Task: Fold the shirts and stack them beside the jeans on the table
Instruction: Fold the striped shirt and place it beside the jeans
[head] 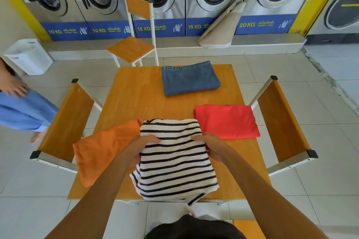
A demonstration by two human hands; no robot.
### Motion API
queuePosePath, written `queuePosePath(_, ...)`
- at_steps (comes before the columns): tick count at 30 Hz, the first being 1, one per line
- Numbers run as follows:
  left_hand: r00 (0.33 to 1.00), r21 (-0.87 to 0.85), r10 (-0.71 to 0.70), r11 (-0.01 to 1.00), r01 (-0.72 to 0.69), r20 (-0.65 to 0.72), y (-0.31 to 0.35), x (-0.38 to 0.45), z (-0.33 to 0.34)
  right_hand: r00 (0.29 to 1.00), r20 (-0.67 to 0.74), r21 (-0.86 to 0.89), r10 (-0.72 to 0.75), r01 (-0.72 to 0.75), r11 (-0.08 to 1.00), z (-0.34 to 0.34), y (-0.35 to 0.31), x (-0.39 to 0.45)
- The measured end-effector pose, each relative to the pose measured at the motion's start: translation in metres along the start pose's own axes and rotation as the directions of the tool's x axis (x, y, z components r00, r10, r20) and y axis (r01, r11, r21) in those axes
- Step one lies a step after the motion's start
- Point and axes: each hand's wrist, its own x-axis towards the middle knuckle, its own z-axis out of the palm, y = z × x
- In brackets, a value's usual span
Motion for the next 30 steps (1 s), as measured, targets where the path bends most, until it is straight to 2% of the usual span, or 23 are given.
queuePosePath(10,0.999,0.073,0.001,0.997,-0.004,0.033,-0.008,-0.004,-0.002,1.0,-0.023,-0.073,-0.016,0.014,0.997,0.001,0.013,-0.006)
queuePosePath(15,0.998,0.04,0.059,0.997,-0.059,0.0,0.007,-0.017,-0.001,0.996,-0.058,-0.06,-0.061,0.058,0.997,0.001,-0.006,-0.009)
queuePosePath(18,0.979,0.032,0.19,0.982,-0.188,-0.071,0.036,-0.036,0.008,0.981,-0.07,-0.024,-0.181,0.18,0.983,0.008,-0.037,-0.026)
queuePosePath(20,0.932,0.04,0.342,0.94,-0.339,-0.117,0.056,-0.052,0.009,0.953,-0.06,-0.032,-0.297,0.295,0.955,0.012,-0.061,-0.044)
queuePosePath(22,0.863,0.069,0.498,0.867,-0.494,-0.088,0.07,-0.071,0.006,0.922,-0.047,-0.038,-0.383,0.382,0.924,0.011,-0.078,-0.063)
queuePosePath(24,0.815,0.083,0.579,0.813,-0.576,-0.025,0.068,-0.087,0.005,0.891,-0.012,-0.075,-0.454,0.452,0.889,0.007,-0.083,-0.082)
queuePosePath(26,0.807,0.182,0.589,0.798,-0.575,-0.031,0.045,-0.092,0.009,0.869,0.039,-0.185,-0.493,0.491,0.851,0.003,-0.074,-0.094)
queuePosePath(27,0.826,0.262,0.562,0.802,-0.537,-0.03,0.024,-0.086,0.007,0.877,0.062,-0.245,-0.477,0.476,0.845,0.001,-0.063,-0.096)
queuePosePath(29,0.877,0.391,0.476,0.798,-0.459,0.059,-0.013,-0.078,0.007,0.917,0.043,-0.385,-0.397,0.382,0.84,-0.006,-0.033,-0.097)
queuePosePath(30,0.856,0.513,0.505,0.709,-0.484,0.111,-0.035,-0.074,0.002,0.938,0.017,-0.454,-0.346,0.316,0.833,-0.012,-0.015,-0.093)
